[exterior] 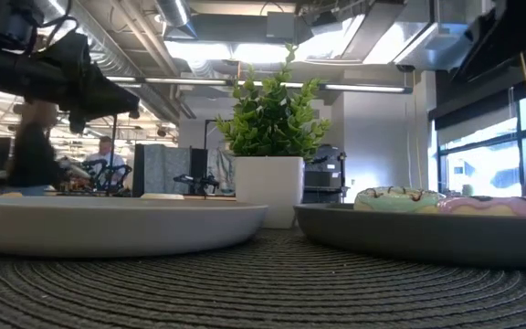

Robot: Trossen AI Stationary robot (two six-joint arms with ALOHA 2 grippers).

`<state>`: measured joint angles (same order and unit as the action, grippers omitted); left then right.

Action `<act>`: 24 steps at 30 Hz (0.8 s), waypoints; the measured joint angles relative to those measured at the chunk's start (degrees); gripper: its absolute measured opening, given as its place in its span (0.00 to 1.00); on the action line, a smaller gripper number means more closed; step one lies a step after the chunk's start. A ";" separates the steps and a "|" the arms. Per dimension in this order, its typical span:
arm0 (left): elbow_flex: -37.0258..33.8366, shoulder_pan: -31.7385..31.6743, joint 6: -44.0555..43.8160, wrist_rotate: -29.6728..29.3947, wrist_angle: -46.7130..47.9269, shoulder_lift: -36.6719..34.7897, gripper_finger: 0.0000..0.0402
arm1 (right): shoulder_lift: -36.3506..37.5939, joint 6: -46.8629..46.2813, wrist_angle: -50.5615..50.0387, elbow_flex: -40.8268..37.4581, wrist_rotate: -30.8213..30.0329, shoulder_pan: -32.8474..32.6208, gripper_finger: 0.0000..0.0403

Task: Pick & Place donuts
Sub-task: Put the small purple donut on the gray plate

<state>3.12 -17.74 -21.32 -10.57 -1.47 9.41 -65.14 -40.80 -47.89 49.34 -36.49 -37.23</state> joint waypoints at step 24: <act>17.50 2.43 5.79 8.62 -1.63 38.91 0.15 | 14.40 16.05 26.29 -22.60 -11.05 10.51 0.33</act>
<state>20.62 -15.31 -15.53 -1.95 -3.10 48.31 -50.74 -24.75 -21.60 26.74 -47.54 -26.72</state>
